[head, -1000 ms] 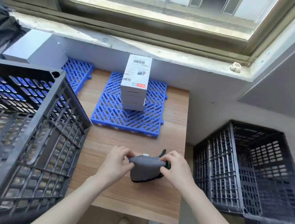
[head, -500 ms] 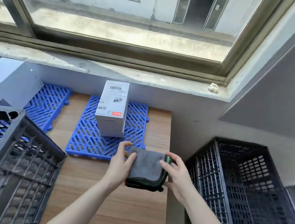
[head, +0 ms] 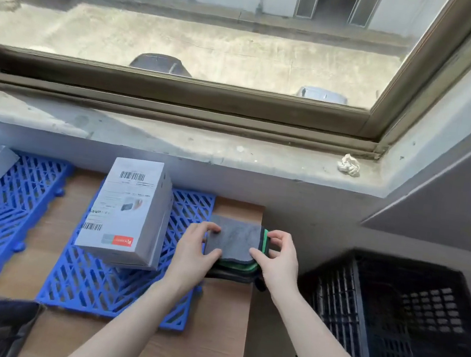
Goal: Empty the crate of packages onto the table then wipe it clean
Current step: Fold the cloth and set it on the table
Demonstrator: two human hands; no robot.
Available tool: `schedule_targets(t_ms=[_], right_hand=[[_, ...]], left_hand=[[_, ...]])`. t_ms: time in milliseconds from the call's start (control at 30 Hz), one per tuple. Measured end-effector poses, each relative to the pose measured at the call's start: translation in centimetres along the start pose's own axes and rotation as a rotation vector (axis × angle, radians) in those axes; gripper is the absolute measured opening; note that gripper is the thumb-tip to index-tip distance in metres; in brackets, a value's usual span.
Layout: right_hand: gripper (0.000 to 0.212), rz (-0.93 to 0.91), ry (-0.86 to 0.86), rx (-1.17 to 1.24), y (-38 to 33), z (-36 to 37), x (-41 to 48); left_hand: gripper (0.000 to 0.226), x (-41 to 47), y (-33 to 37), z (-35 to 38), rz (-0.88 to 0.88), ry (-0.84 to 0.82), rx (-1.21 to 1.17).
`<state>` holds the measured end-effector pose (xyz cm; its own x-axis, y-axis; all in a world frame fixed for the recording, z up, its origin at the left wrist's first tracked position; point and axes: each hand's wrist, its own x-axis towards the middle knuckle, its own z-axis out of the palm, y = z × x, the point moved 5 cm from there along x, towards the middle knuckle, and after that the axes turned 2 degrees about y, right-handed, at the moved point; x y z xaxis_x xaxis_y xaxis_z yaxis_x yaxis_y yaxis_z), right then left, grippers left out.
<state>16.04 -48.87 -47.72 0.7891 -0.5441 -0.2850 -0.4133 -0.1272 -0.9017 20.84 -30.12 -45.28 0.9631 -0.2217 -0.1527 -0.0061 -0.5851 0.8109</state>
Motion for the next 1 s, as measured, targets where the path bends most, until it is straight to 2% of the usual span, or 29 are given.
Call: schedule_targets(t_ms=[200,333,433,700,867,1000], right_hand=[[0.052,-0.052,-0.037,-0.162,1.4,2.2,4.9],[0.056,-0.068,-0.058,-0.2,1.9,2.9,5.6],[0.055,-0.087,-0.064,-0.21,2.0,3.3,5.4],[0.057,-0.152,-0.072,-0.239,1.4,4.1,5.7],[0.063,-0.16,-0.104,-0.279,1.3,3.3,4.6],[0.056,-0.23,-0.041,-0.322,-0.6,2.1,2.9]], left_hand=[[0.044,4.8,-0.8,2.9,0.015,-0.039,0.201],[0.056,5.1,-2.3,4.2,-0.016,-0.116,0.314],[0.061,4.9,-2.8,4.6,-0.001,-0.099,0.386],[0.068,5.8,-2.8,4.6,0.035,-0.069,0.476],[0.065,4.8,-2.1,3.8,0.064,-0.062,0.441],[0.061,2.9,-1.3,1.9,0.054,-0.042,0.406]])
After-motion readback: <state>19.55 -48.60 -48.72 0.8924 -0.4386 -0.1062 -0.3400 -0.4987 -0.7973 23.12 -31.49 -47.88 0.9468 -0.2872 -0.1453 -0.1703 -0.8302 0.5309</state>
